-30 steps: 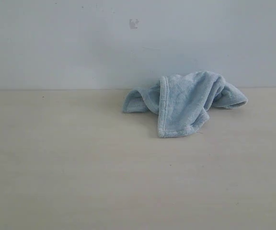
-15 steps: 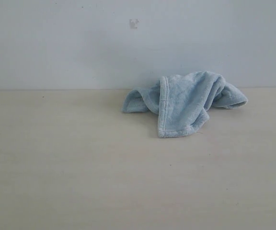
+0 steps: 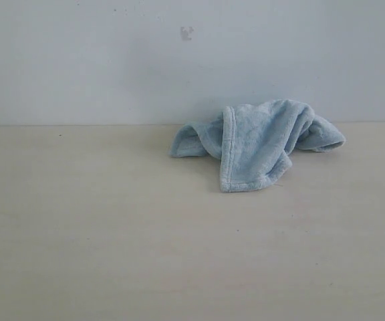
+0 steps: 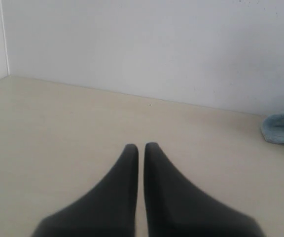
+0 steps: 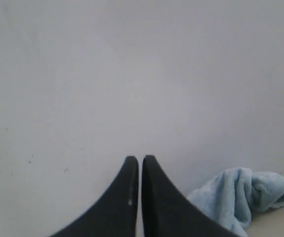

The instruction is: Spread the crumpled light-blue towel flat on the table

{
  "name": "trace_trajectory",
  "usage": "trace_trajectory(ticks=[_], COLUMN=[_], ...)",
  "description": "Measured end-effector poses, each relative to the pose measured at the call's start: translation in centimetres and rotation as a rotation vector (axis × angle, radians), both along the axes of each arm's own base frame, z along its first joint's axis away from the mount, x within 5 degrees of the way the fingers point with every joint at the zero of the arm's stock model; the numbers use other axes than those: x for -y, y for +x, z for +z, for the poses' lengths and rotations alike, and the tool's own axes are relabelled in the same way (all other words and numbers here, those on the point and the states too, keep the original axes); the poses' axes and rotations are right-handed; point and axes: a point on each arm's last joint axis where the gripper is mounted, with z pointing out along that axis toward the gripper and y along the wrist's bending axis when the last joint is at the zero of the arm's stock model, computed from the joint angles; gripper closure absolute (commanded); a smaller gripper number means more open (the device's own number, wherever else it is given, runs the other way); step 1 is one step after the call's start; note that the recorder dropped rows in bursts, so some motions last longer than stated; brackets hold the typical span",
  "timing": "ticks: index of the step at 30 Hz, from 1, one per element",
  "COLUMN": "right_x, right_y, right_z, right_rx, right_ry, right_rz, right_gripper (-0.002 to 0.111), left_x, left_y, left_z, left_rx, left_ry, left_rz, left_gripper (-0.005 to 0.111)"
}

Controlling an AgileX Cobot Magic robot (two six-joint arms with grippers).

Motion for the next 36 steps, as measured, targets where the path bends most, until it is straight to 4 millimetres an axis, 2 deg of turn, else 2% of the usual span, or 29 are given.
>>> trace_trajectory(ticks=[4, 7, 10, 13, 15, 18, 22, 24, 26, 29, 30, 36], right_x=[-0.3, -1.1, -2.8, -5.4, -7.0, -8.2, -8.3, -8.6, -9.1, -10.5, -11.1, -13.0], right_y=[0.6, 2.5, 6.0, 11.4, 15.6, 21.3, 27.7, 30.2, 32.2, 34.7, 35.5, 39.2], right_z=[4.1, 7.0, 9.0, 9.4, 8.4, 6.0, 2.8, 1.6, -0.1, -1.7, -2.3, -5.0], right_rx=[-0.146, -0.296, -0.465, -0.652, -0.765, -0.909, -1.042, -1.069, -1.099, -1.082, -1.074, -1.063], right_ry=[-0.156, -0.371, -0.604, -0.830, -0.953, -1.045, -1.007, -0.946, -0.893, -0.852, -0.848, -0.841], right_rz=[0.016, 0.062, 0.154, 0.235, 0.271, 0.300, 0.375, 0.463, 0.567, 0.684, 0.706, 0.747], right_gripper=[0.106, 0.106, 0.106, 0.106, 0.106, 0.106, 0.104, 0.095, 0.080, 0.046, 0.039, 0.046], left_x=[0.0, 0.0, 0.0, 0.0, 0.0, 0.0, 0.0, 0.0, 0.0, 0.0, 0.0, 0.0], left_y=[0.0, 0.0, 0.0, 0.0, 0.0, 0.0, 0.0, 0.0, 0.0, 0.0, 0.0, 0.0], left_z=[0.0, 0.0, 0.0, 0.0, 0.0, 0.0, 0.0, 0.0, 0.0, 0.0, 0.0, 0.0], left_rx=[0.000, 0.000, 0.000, 0.000, 0.000, 0.000, 0.000, 0.000, 0.000, 0.000, 0.000, 0.000], left_ry=[0.000, 0.000, 0.000, 0.000, 0.000, 0.000, 0.000, 0.000, 0.000, 0.000, 0.000, 0.000], left_rz=[0.000, 0.000, 0.000, 0.000, 0.000, 0.000, 0.000, 0.000, 0.000, 0.000, 0.000, 0.000], left_gripper=[0.103, 0.103, 0.103, 0.103, 0.103, 0.103, 0.103, 0.103, 0.103, 0.103, 0.103, 0.103])
